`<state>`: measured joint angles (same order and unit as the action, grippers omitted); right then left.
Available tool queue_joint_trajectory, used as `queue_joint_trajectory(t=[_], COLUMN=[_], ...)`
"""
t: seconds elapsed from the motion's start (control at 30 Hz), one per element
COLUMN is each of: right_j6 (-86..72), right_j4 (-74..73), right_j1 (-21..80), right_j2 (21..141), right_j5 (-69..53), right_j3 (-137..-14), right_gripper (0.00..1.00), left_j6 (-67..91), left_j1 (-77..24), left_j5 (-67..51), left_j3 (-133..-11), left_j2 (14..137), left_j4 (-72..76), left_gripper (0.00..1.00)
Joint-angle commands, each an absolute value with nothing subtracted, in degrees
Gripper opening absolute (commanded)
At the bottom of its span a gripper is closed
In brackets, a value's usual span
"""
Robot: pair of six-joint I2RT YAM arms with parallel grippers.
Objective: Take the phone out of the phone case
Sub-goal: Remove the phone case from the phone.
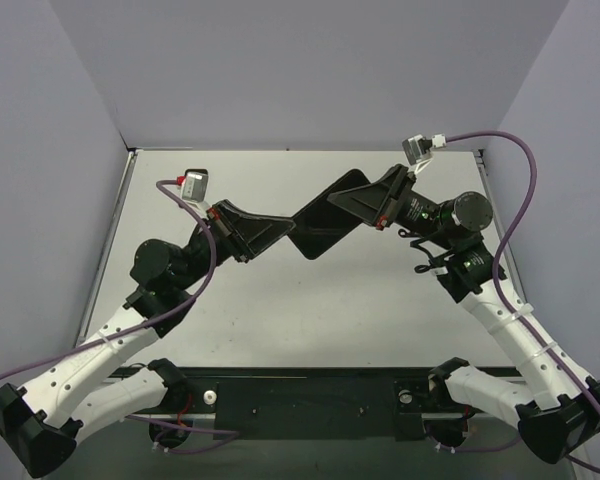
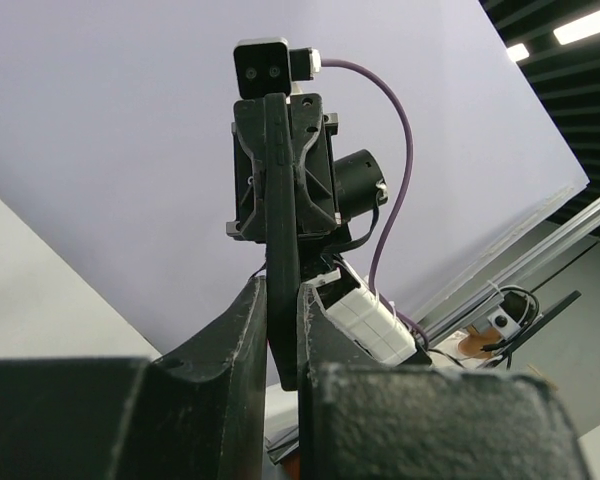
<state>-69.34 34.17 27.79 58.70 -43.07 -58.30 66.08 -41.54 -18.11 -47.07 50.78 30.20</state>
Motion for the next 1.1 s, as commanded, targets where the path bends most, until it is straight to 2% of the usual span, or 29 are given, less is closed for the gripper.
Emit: queue_joint_trajectory(t=[0.0, 0.13, 0.23, 0.37, 0.47, 0.7, 0.87, 1.07], right_j6=[-71.01, -76.17, -85.23, -101.14, -105.64, -103.19, -101.96, -99.58], right_j4=[40.25, 46.02, 62.16, 81.33, 85.34, 81.31, 78.49, 73.92], right_j1=[28.04, 28.04, 28.12, 28.65, 29.44, 31.55, 32.17, 32.17], right_j2=[60.03, 63.19, 66.78, 72.06, 73.04, 70.49, 68.74, 66.80], right_j5=[-43.68, -46.14, -47.28, -47.29, -46.41, -46.32, -46.32, -45.97], right_j3=[-60.03, -60.29, -59.59, -60.99, -62.31, -64.24, -64.86, -66.61], right_gripper=[0.00, 0.00, 0.00, 0.00, 0.00, 0.00, 0.00, 0.00], left_j6=[68.99, 73.37, 77.33, 77.26, 75.77, 75.23, 78.56, 79.28], left_j1=[-41.57, -41.66, -41.66, -41.66, -41.66, -40.35, -36.39, -34.10], left_j5=[-24.25, -31.00, -34.01, -35.33, -35.16, -29.45, -26.28, -23.12], left_j3=[-48.87, -49.04, -50.36, -50.89, -50.54, -45.09, -42.72, -38.85], left_j2=[50.80, 53.34, 55.98, 56.95, 57.22, 57.74, 58.01, 56.87], left_j4=[43.67, 58.94, 71.23, 76.73, 74.28, 68.04, 54.61, 45.73], left_gripper=[0.00, 0.00, 0.00, 0.00, 0.00, 0.00, 0.00, 0.00])
